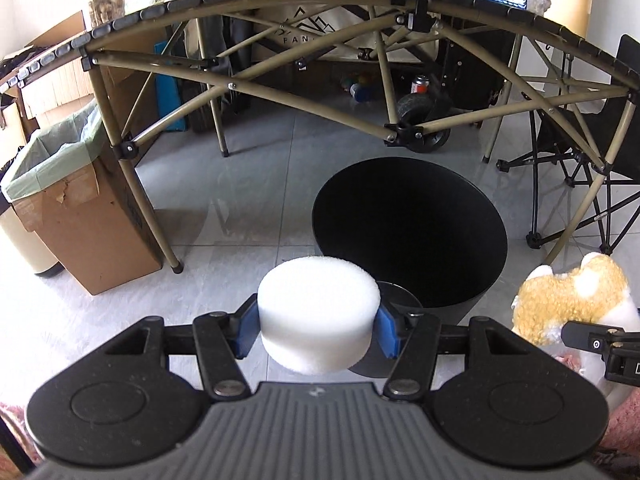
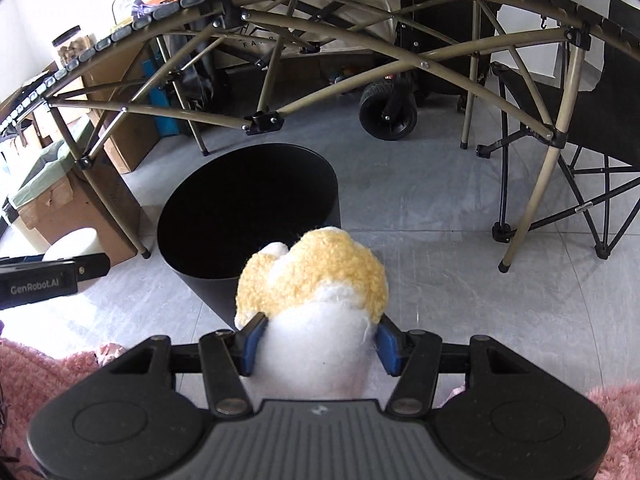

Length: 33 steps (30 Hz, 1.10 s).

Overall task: Collect trash
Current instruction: 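Carry the foam cylinder and plush toy down over the black trash bin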

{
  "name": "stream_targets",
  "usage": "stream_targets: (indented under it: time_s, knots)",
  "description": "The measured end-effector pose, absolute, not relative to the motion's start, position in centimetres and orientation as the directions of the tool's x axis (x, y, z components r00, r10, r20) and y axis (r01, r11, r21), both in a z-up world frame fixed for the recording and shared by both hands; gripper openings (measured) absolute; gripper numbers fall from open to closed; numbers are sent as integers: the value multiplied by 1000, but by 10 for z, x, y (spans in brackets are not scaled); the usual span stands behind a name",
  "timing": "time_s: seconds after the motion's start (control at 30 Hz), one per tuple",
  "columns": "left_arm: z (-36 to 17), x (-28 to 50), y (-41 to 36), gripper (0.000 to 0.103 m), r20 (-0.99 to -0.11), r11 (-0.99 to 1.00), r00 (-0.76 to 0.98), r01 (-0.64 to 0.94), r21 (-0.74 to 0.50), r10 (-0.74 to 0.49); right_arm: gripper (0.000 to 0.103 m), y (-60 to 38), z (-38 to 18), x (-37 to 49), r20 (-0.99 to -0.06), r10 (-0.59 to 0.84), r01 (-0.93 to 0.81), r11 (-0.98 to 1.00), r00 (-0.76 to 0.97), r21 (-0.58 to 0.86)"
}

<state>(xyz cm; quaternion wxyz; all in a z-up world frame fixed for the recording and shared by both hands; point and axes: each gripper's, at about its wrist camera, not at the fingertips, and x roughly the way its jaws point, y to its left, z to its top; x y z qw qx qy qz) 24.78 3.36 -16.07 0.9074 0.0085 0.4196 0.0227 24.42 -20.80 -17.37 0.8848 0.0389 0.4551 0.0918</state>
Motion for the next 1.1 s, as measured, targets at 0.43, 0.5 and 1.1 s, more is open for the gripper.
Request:
stream_targets:
  time_s: [0.43, 0.5, 1.1]
  knots:
    - [-163, 269, 32, 58, -808, 999, 588, -30, 33, 44, 55, -215, -177, 257, -806, 155, -78, 988, 571, 135]
    - [-162, 272, 31, 58, -812, 999, 582, -27, 32, 42, 55, -218, -178, 259, -806, 144, -63, 989, 575, 132]
    - [-158, 323, 0, 58, -851, 999, 525, 9, 32, 23, 55, -247, -177, 300, -785, 65, 71, 988, 616, 137]
